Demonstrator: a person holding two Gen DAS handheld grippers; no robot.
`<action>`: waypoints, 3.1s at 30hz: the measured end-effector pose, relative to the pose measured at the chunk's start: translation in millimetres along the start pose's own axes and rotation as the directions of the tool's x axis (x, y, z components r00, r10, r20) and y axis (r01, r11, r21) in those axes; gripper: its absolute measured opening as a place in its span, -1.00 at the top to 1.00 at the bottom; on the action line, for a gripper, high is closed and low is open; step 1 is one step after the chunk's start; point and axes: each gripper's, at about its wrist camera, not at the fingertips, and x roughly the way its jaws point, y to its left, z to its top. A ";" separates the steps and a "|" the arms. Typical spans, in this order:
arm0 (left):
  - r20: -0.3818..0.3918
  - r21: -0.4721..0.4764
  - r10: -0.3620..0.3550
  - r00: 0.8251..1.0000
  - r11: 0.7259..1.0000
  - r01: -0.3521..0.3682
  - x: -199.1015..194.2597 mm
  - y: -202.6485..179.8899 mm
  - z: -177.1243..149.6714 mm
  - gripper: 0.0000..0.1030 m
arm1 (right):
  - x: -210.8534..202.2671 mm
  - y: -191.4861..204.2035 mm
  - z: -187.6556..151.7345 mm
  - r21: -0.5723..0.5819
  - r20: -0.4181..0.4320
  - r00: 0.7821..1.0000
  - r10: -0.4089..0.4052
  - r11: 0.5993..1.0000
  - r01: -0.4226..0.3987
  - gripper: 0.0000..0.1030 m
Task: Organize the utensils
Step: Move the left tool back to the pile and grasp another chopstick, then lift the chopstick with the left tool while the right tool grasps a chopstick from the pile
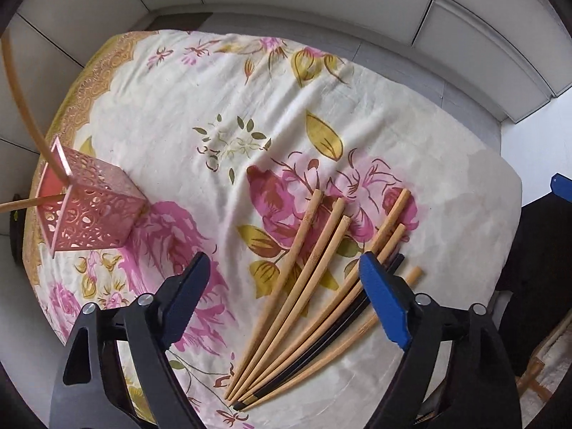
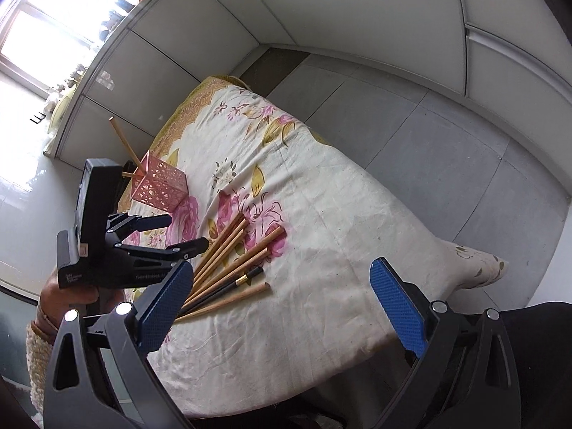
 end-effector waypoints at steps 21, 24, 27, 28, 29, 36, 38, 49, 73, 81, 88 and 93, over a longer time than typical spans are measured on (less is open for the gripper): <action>-0.141 0.012 -0.101 0.985 0.995 0.103 55.5 17.5 25.4 0.54 | 29.5 -4.6 8.5 0.026 -0.083 0.997 -0.002 1.000 0.004 -0.87; -0.139 0.040 -0.092 0.986 0.994 0.099 61.8 13.2 18.3 0.55 | 35.2 -3.2 9.8 0.036 -0.107 0.994 0.011 0.999 -0.007 -0.87; -0.118 0.036 -0.098 0.988 0.994 0.103 60.1 8.8 13.6 0.69 | 41.4 1.9 12.9 0.044 -0.131 0.991 0.015 0.999 -0.009 -0.87; -0.105 0.029 -0.092 0.990 0.995 0.095 58.6 7.2 11.3 0.76 | 43.7 4.9 14.7 0.044 -0.139 0.990 0.018 0.999 -0.012 -0.87; -0.087 0.017 -0.083 0.993 0.996 0.085 57.5 7.1 9.0 0.76 | 47.2 7.7 17.4 0.050 -0.151 0.988 0.024 0.999 -0.017 -0.87; 0.082 -0.205 -0.032 0.996 0.978 0.048 32.2 37.8 -34.6 0.80 | 105.0 41.2 44.0 0.121 -0.319 0.944 0.085 0.991 -0.048 -0.65; 0.152 -0.282 -0.028 0.988 0.957 0.071 13.9 54.9 -51.9 0.80 | 124.9 53.2 48.1 0.114 -0.374 0.924 0.080 0.993 -0.039 -0.35; 0.342 -0.376 0.024 0.939 0.920 0.113 -56.7 75.9 -103.5 0.82 | 172.5 88.6 59.9 0.055 -0.428 0.901 -0.063 0.994 0.095 0.39; 0.366 -0.432 0.044 0.930 0.893 0.128 -62.7 99.8 -132.6 0.83 | 224.0 120.4 70.1 -0.009 -0.462 0.861 -0.214 0.972 0.236 0.22; 0.312 -0.426 0.034 0.949 0.898 0.107 -47.0 99.9 -124.9 0.82 | 223.6 147.6 56.5 -0.212 -0.284 0.874 -0.393 0.915 0.343 0.70; 0.186 -0.416 -0.026 0.982 0.903 0.103 2.6 103.1 -95.5 0.74 | 204.2 118.5 65.7 -0.133 -0.312 0.911 -0.269 0.962 0.238 0.99; 0.127 -0.401 -0.024 0.992 0.913 0.074 25.8 100.8 -68.4 0.65 | 203.3 91.3 72.0 -0.055 -0.378 0.897 -0.228 0.973 0.224 0.99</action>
